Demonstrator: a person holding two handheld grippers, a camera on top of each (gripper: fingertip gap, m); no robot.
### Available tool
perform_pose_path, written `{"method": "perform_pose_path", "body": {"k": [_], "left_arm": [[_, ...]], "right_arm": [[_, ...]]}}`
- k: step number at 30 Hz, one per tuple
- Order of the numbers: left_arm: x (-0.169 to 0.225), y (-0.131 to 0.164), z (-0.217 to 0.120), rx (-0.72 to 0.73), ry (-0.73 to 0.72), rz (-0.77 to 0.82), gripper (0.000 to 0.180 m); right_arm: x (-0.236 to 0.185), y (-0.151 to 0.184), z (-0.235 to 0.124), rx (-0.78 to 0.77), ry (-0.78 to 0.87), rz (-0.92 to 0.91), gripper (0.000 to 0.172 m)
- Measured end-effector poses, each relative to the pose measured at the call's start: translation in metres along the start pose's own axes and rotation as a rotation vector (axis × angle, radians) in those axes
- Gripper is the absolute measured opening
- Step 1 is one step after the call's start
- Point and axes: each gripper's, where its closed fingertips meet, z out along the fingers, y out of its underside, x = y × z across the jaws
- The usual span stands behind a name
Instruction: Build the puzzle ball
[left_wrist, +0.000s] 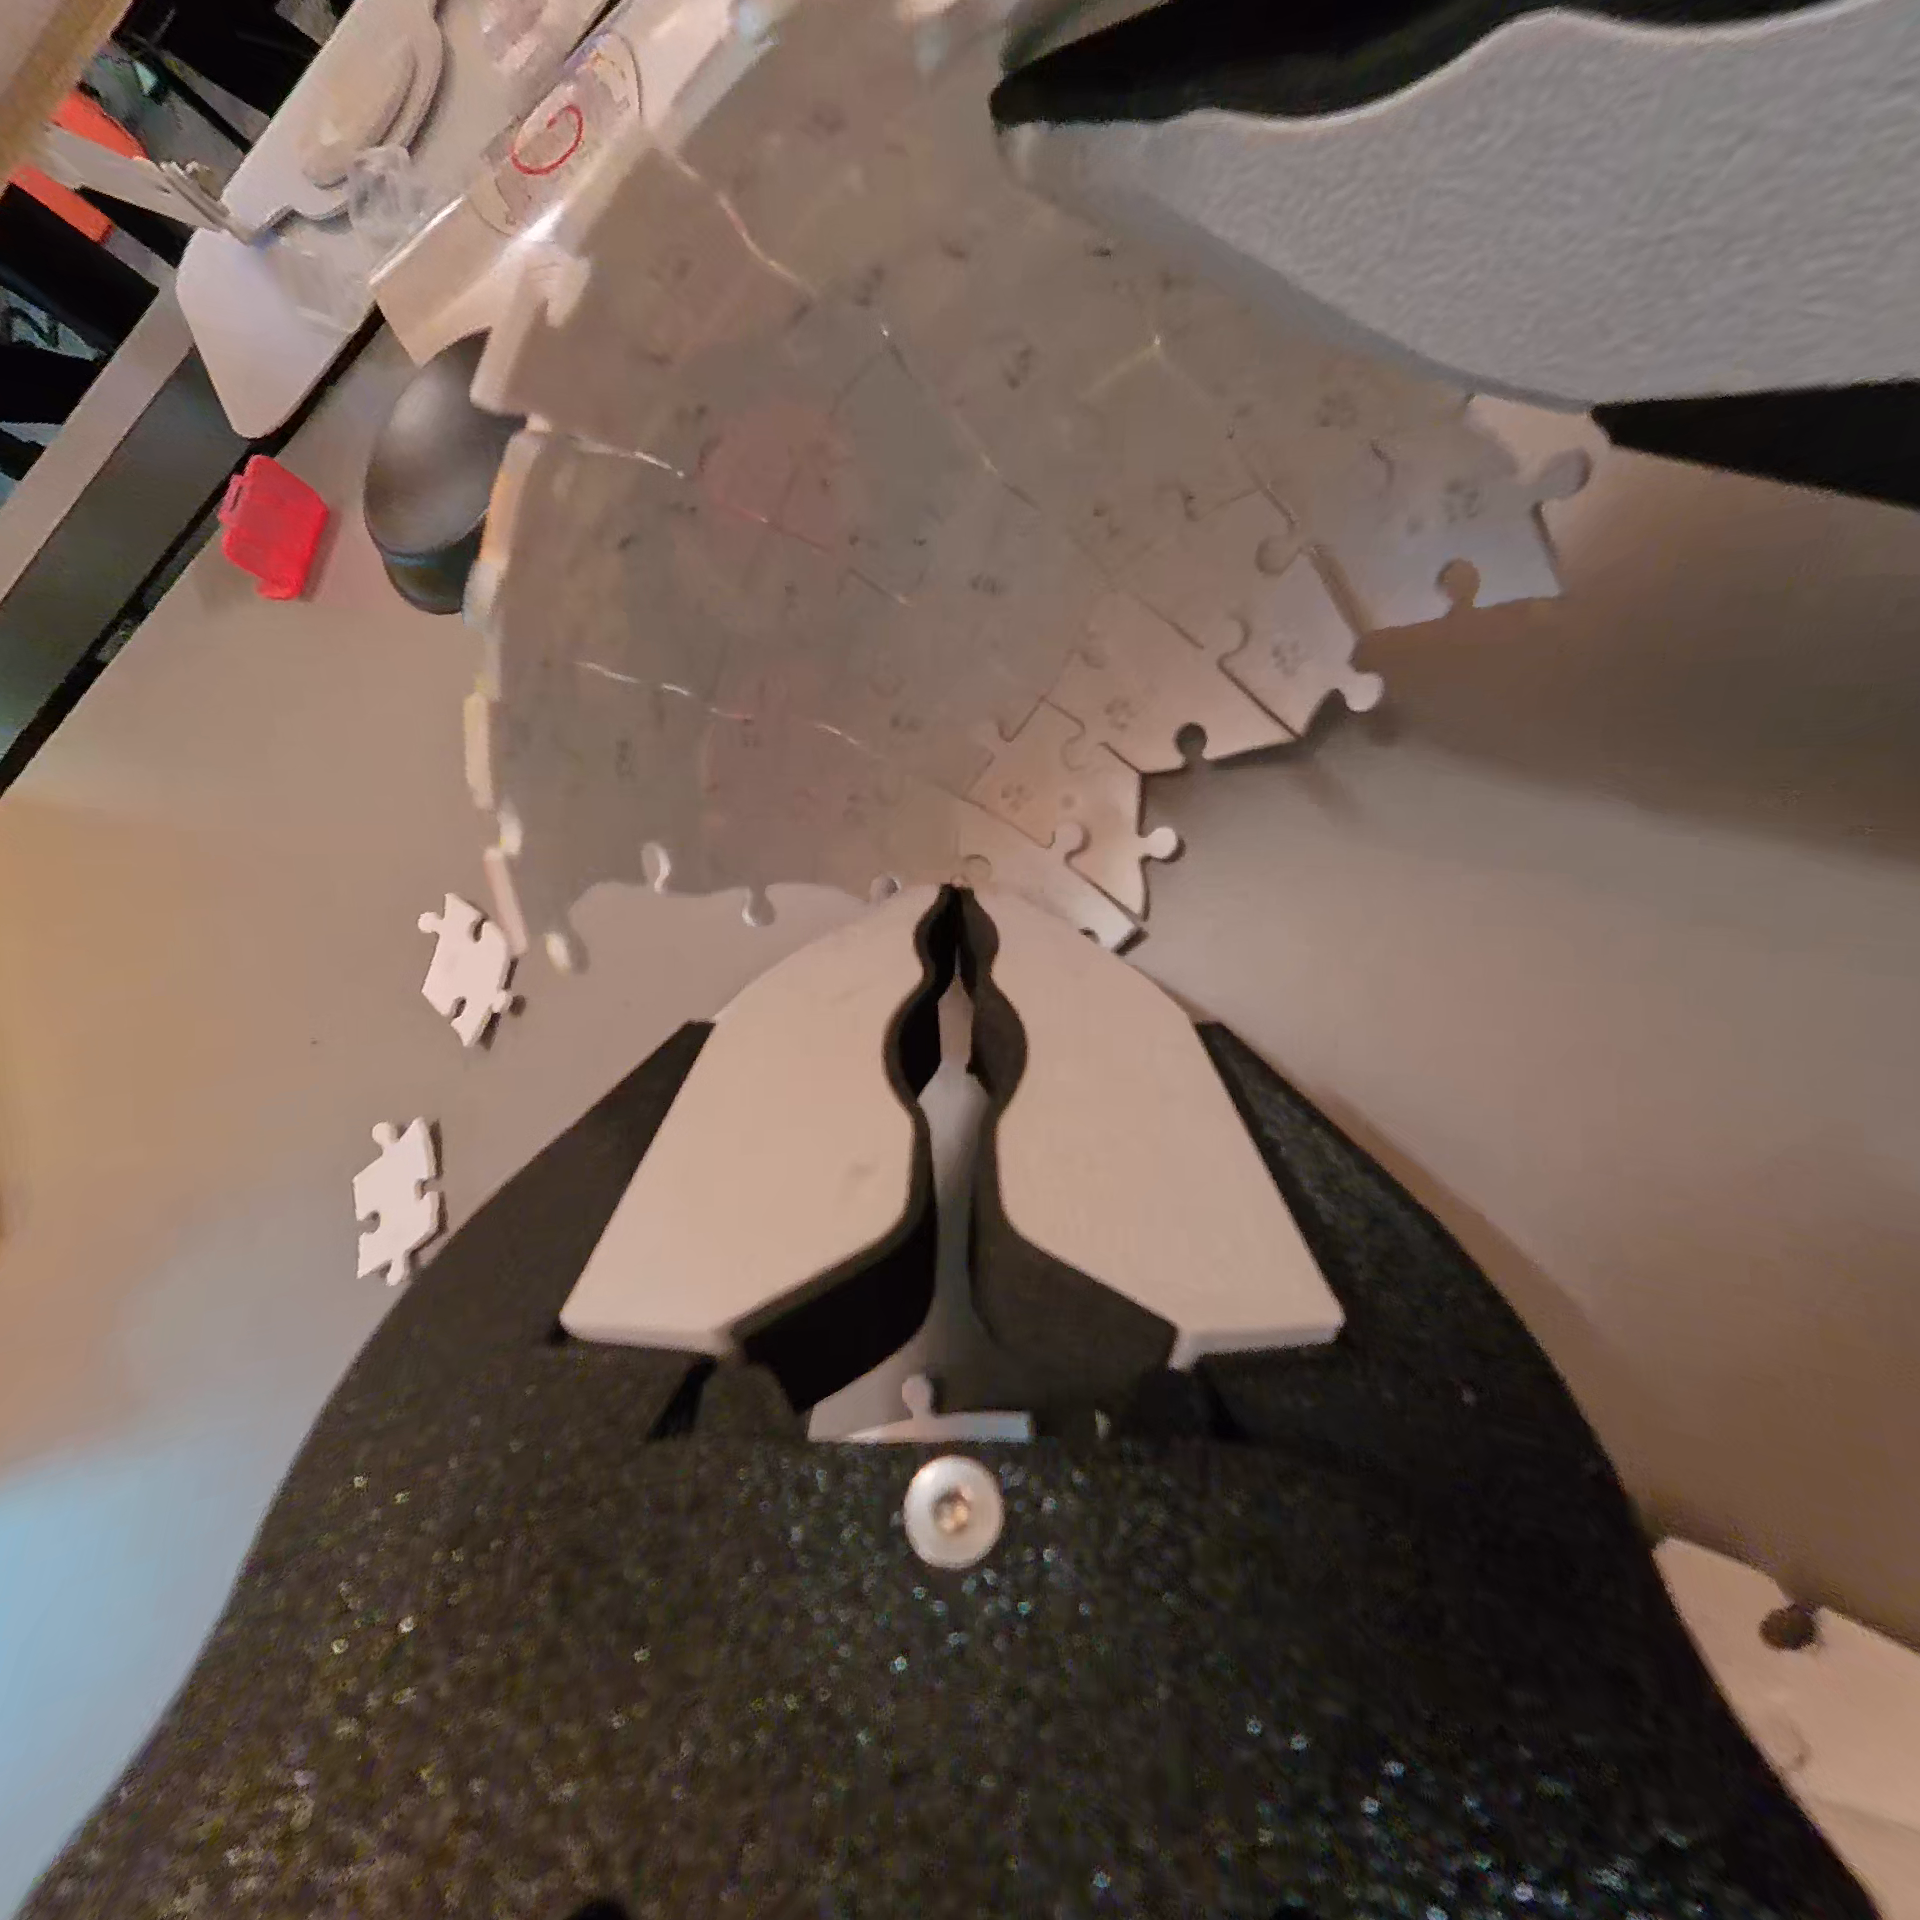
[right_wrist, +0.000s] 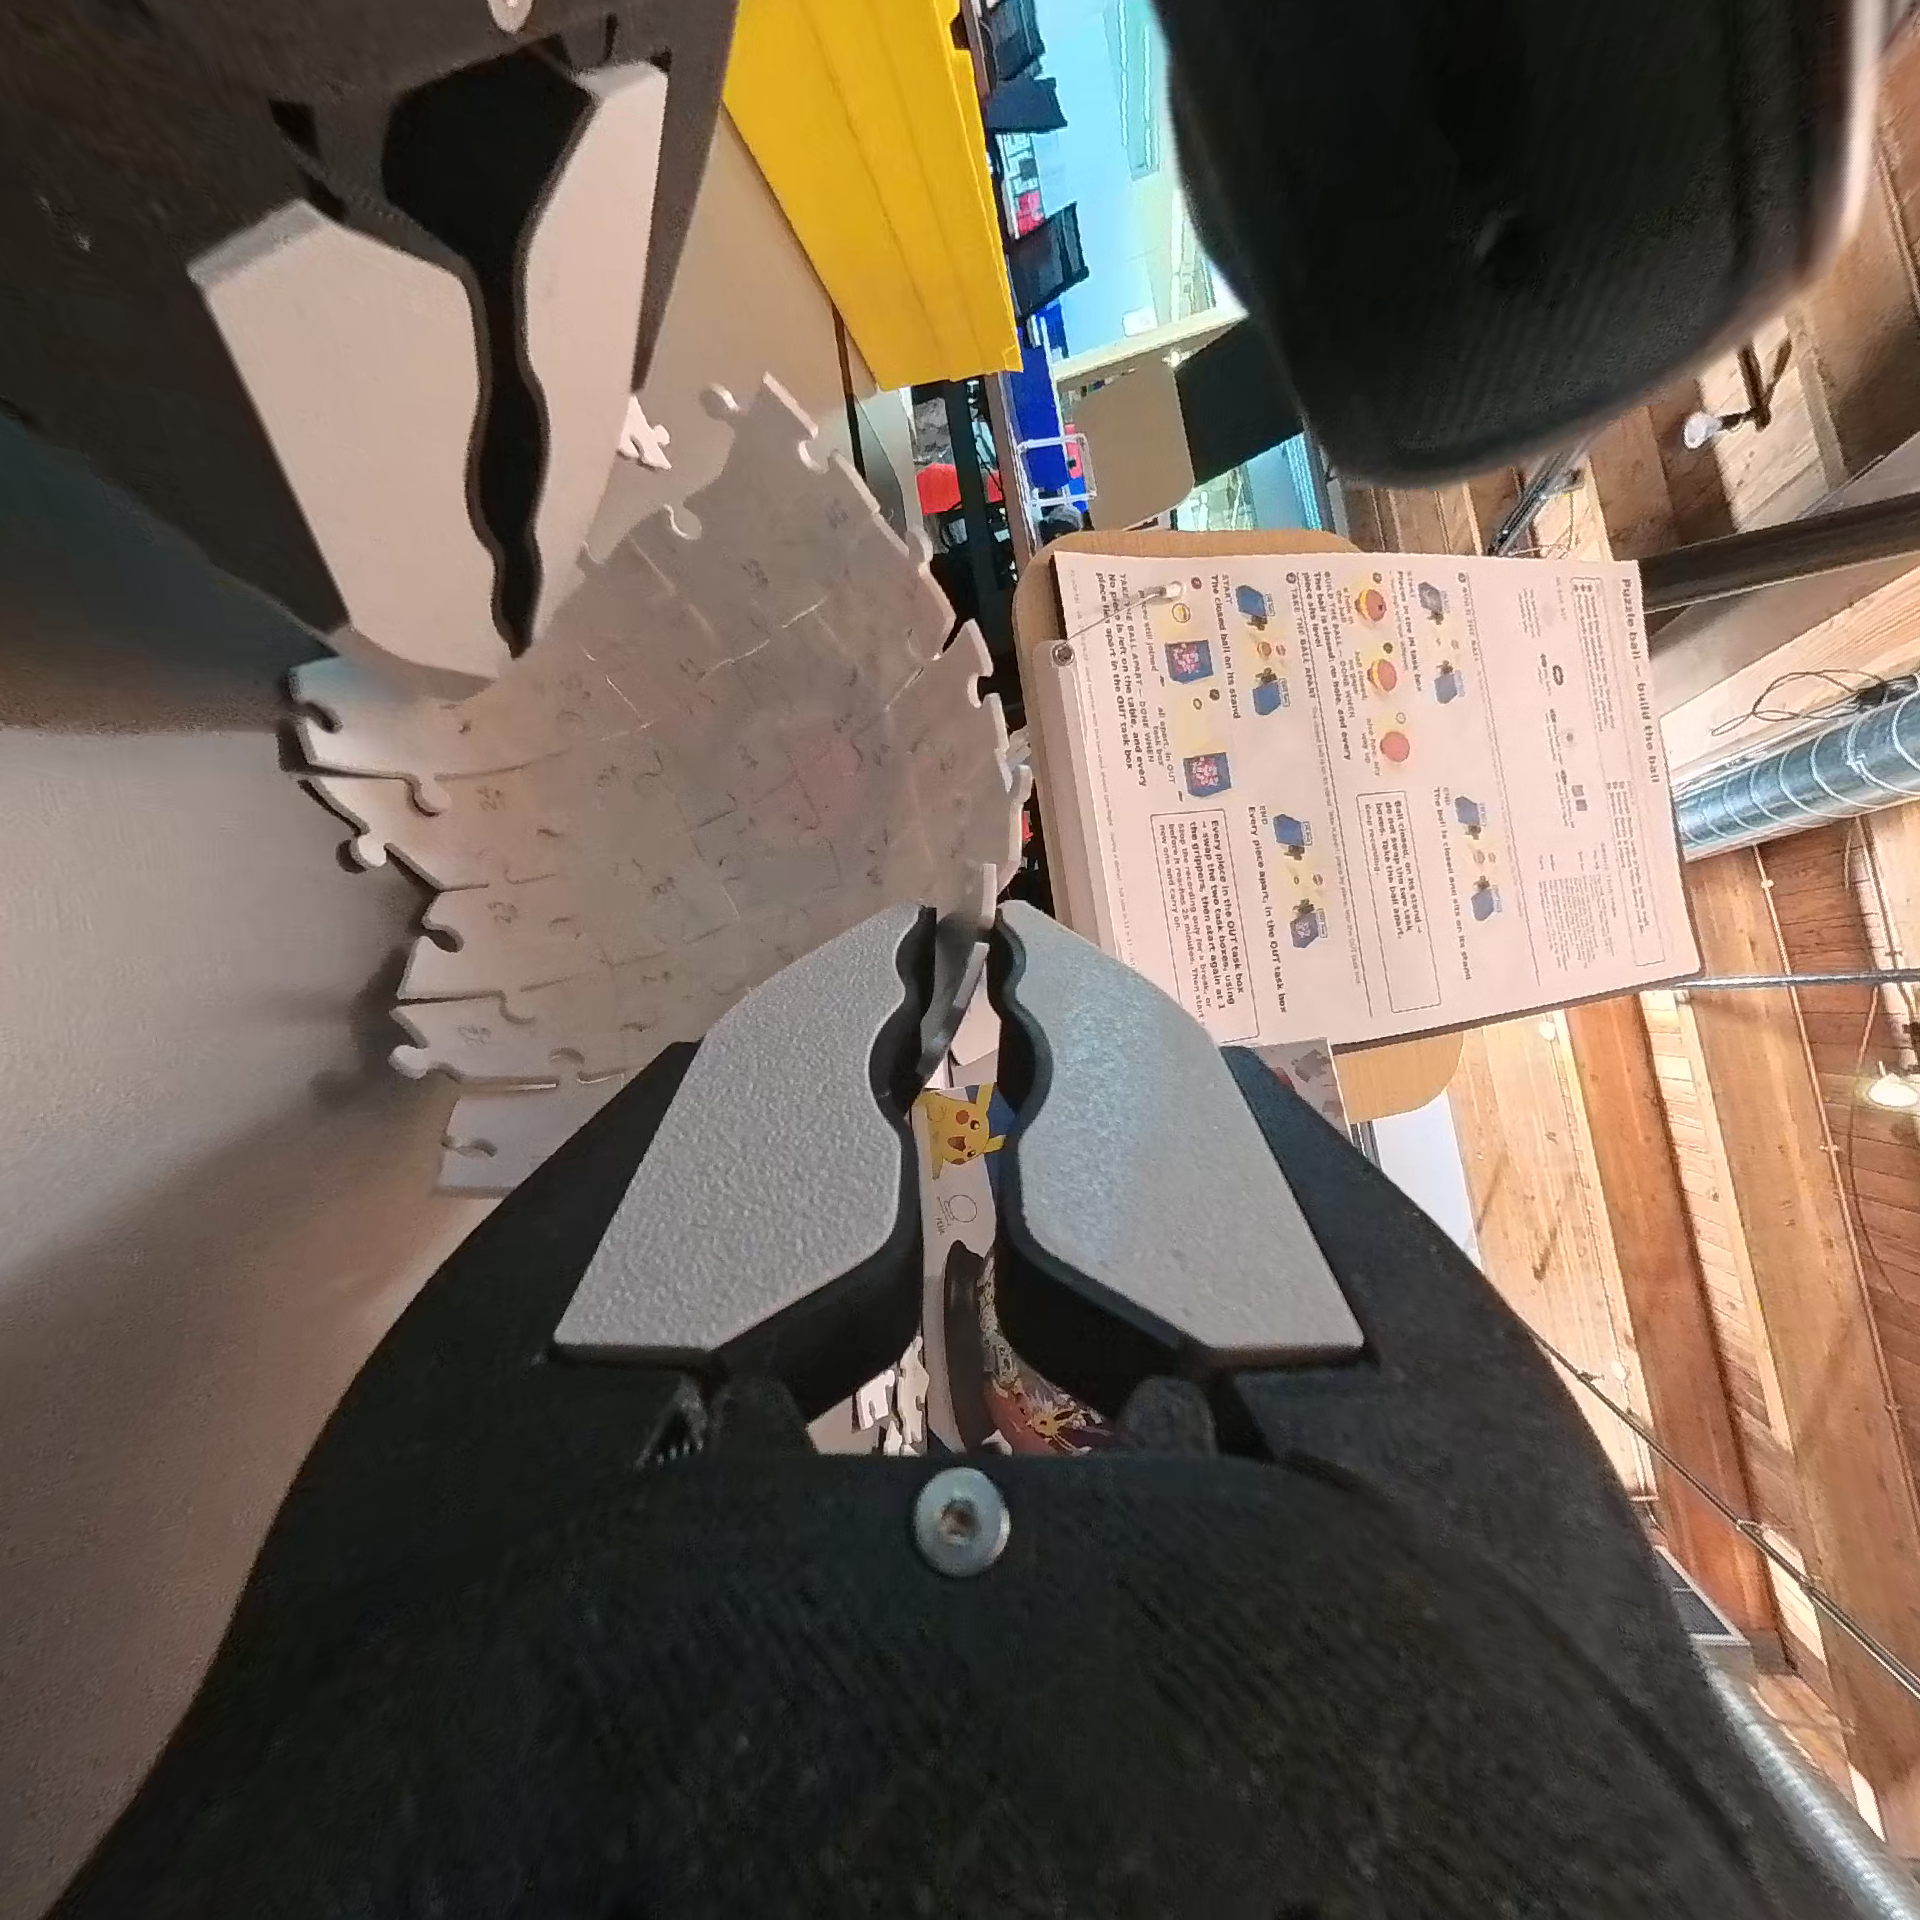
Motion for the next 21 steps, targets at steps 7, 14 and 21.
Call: {"method": "perform_pose_path", "body": {"k": [7, 14, 21], "left_arm": [[0.002, -0.005, 0.010, 0.000, -0.010, 0.003, 0.000], [0.002, -0.006, 0.013, -0.014, 0.015, -0.003, 0.000], [0.002, -0.006, 0.015, -0.024, 0.028, 0.045, 0.000]], "right_arm": [[0.000, -0.001, -0.001, 0.003, 0.000, 0.003, 0.008], [-0.001, 0.004, 0.002, -0.015, -0.013, 0.017, 0.009], [-0.003, 0.015, 0.008, -0.056, -0.045, 0.058, 0.009]]}}
